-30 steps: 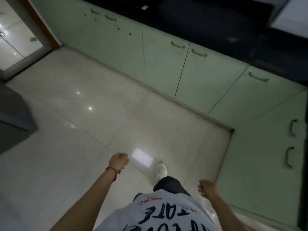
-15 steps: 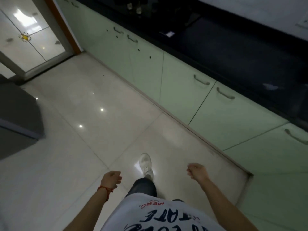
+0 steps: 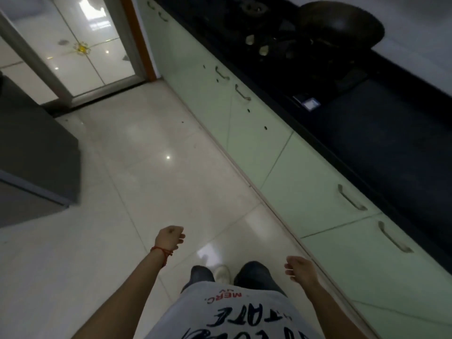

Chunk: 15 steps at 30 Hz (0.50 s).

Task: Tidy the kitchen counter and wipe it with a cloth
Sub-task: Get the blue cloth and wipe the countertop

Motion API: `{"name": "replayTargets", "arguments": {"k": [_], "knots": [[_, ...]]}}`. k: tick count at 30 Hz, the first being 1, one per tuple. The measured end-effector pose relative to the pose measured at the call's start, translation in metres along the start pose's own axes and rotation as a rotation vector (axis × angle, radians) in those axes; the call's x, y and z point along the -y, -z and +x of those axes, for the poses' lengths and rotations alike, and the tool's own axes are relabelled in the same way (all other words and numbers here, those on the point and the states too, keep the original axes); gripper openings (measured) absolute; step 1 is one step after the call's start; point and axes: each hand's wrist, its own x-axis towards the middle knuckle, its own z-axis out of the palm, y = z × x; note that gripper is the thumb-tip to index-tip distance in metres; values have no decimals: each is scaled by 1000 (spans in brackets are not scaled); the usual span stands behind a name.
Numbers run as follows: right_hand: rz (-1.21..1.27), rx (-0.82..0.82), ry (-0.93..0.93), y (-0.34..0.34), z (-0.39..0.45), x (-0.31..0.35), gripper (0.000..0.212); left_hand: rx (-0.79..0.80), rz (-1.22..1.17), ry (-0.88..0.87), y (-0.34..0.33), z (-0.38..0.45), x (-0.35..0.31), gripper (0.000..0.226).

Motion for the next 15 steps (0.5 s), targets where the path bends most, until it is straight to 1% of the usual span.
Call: {"name": "replayTargets", "arguments": {"k": [4,8,12,15], "knots": [[-42,68,5,-16,41,59,11,-56,-64,-2,10,38,-43,16],[-97,148,19,-39,96,133,19,-120,-126,47,15,75,-70,19],[-258,259,94,-67,153,222,17,-206,-233,154,17,102,-94,18],[-379,311,172,-93,183,288,11,-253,-308,216,18,110,-114,20]]}}
